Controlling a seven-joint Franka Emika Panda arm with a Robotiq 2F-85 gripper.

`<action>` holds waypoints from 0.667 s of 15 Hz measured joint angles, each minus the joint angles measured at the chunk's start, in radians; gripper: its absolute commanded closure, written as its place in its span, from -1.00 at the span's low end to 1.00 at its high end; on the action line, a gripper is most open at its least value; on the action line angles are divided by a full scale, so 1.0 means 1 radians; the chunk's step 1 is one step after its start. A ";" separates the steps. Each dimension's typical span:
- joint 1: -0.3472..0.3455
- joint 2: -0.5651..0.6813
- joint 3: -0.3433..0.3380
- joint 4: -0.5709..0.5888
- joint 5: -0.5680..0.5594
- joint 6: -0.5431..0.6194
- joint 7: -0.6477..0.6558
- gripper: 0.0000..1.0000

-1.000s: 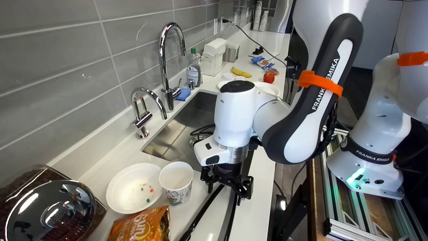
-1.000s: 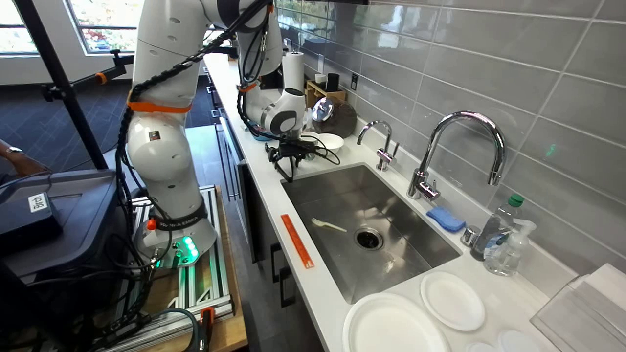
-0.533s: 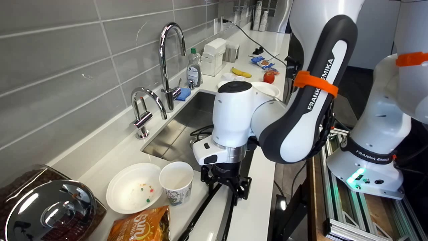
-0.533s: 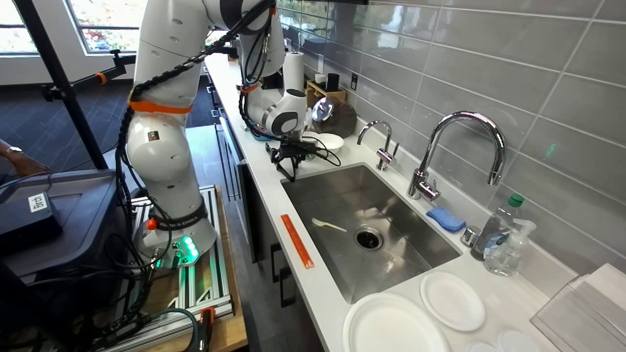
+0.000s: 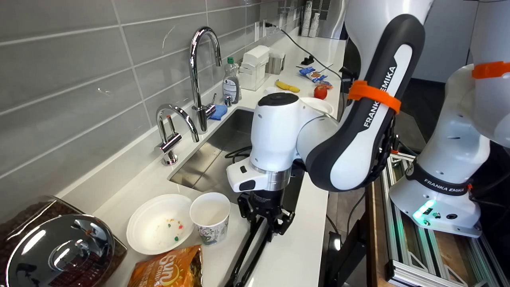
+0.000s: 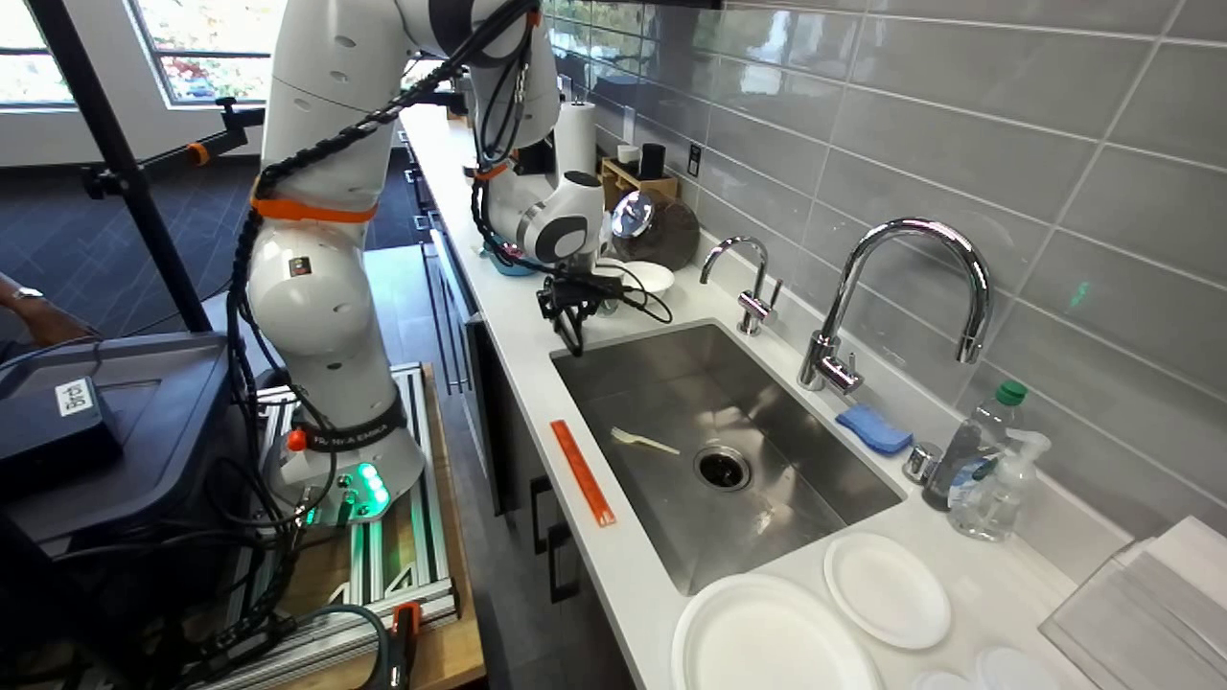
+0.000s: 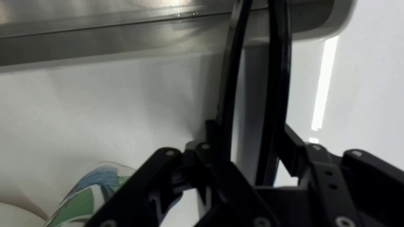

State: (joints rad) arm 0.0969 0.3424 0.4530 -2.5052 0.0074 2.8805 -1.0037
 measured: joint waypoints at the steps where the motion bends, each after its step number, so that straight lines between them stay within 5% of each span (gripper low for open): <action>1: 0.000 -0.003 0.000 0.000 0.000 0.000 0.002 0.30; 4: 0.001 -0.009 -0.004 -0.005 -0.009 0.000 0.010 0.34; 10: 0.020 -0.023 -0.034 -0.019 -0.074 0.000 0.042 0.00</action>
State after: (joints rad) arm 0.1166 0.3198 0.4188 -2.5243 -0.0668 2.8803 -0.9617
